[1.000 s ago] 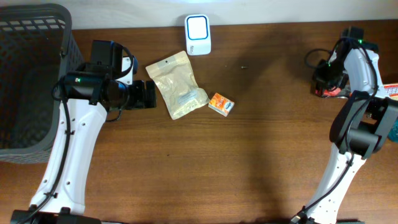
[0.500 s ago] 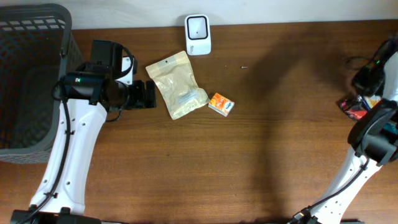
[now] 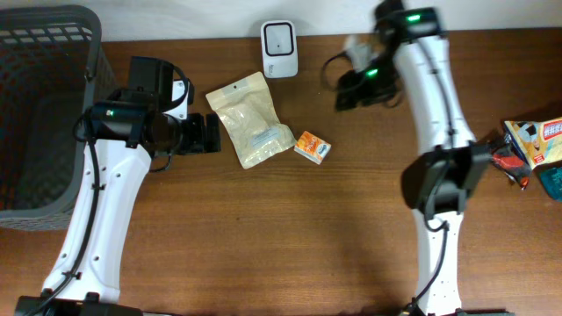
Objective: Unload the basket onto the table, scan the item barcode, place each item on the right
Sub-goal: 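Move the right gripper back over the clear zip bag, then grasp the clear zip bag with the right gripper, then lift the clear zip bag toward the scanner, then hold the zip bag up to the scanner, then carry it right, then drop the zip bag at the right table edge, then move the right gripper over the orange Kleenex pack and grasp it, then lift the Kleenex pack and carry it toward the scanner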
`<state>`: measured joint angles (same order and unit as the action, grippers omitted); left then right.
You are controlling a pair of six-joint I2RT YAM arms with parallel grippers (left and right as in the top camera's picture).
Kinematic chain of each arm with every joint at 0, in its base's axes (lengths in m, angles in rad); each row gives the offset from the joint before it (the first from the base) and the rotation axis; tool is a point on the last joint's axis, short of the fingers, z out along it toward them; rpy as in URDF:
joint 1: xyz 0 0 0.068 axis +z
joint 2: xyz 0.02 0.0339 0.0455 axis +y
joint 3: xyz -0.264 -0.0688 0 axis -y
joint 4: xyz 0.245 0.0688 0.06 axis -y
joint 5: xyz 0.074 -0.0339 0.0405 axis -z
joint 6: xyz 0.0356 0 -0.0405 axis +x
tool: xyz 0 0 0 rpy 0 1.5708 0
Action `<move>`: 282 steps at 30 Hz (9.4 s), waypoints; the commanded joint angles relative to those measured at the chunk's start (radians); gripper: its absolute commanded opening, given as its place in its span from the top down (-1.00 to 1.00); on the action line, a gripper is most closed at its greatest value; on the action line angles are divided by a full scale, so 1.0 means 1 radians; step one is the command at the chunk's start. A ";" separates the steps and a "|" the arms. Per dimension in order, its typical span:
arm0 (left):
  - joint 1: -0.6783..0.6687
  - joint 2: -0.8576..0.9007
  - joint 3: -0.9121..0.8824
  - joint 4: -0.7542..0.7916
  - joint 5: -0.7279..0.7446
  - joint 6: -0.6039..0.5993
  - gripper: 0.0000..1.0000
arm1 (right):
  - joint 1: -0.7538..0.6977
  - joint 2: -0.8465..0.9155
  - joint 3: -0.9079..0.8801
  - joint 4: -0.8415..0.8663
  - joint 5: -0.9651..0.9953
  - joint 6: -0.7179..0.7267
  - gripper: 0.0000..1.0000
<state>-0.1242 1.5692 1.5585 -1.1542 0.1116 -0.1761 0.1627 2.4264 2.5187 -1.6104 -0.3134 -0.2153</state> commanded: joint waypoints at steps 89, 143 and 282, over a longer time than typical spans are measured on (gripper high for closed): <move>-0.002 0.000 -0.003 0.002 -0.007 0.013 -0.98 | 0.360 0.013 -0.414 0.596 0.400 0.590 0.15; -0.002 0.000 -0.003 0.002 -0.007 0.013 -0.97 | 0.336 0.014 -0.202 0.574 0.385 0.624 0.92; -0.002 0.000 -0.003 0.002 -0.007 0.013 -0.98 | -0.101 -0.380 -1.221 1.519 -0.636 0.742 0.92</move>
<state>-0.1242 1.5692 1.5574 -1.1549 0.1116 -0.1761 0.1040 2.0438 1.2949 -0.1711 -0.6144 0.6975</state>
